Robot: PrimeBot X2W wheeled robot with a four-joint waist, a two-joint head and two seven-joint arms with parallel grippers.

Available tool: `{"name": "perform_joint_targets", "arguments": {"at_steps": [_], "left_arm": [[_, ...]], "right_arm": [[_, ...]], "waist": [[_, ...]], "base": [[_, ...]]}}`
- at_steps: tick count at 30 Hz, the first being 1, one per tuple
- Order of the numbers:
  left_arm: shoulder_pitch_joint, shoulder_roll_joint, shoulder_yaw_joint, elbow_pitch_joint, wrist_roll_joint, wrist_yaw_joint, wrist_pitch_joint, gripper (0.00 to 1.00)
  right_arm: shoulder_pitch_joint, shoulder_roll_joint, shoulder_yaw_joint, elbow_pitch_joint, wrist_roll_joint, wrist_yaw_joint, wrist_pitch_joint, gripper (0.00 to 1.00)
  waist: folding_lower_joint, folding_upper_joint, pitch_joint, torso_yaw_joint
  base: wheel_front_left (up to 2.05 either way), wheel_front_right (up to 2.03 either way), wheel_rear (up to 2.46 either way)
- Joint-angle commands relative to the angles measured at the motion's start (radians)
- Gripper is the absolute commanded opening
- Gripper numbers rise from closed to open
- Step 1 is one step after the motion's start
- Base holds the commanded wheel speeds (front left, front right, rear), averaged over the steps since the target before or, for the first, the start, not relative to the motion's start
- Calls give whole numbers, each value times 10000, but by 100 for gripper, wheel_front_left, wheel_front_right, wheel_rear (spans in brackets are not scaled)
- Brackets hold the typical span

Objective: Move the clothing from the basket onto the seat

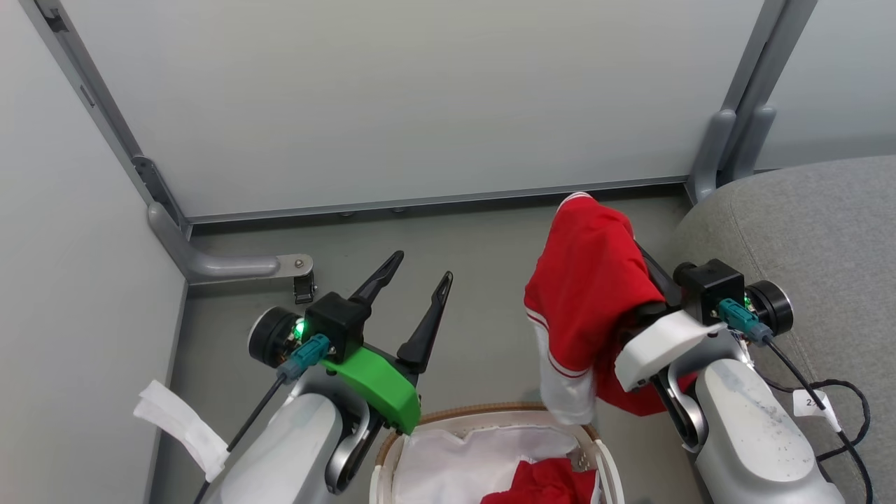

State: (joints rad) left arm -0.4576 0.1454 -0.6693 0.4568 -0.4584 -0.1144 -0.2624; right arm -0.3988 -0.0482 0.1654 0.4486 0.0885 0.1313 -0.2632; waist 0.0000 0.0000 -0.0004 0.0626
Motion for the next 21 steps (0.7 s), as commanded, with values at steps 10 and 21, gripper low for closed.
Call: {"name": "perform_joint_targets", "arguments": {"at_steps": [10,21], "left_arm": [[1134,-375,567,-219,408,-152,-35,100],[1977,-665,1336,-654,671,-166,-23,100]], "right_arm": [[91,-39,-79,-74,-37,-10,-25,0],[-103,-47,-143,-310,-217,-12,-26,0]], "waist": [[0,0,53,-108],[0,0,208,-1470]], "base": [[0,0,0],[0,0,0]]}}
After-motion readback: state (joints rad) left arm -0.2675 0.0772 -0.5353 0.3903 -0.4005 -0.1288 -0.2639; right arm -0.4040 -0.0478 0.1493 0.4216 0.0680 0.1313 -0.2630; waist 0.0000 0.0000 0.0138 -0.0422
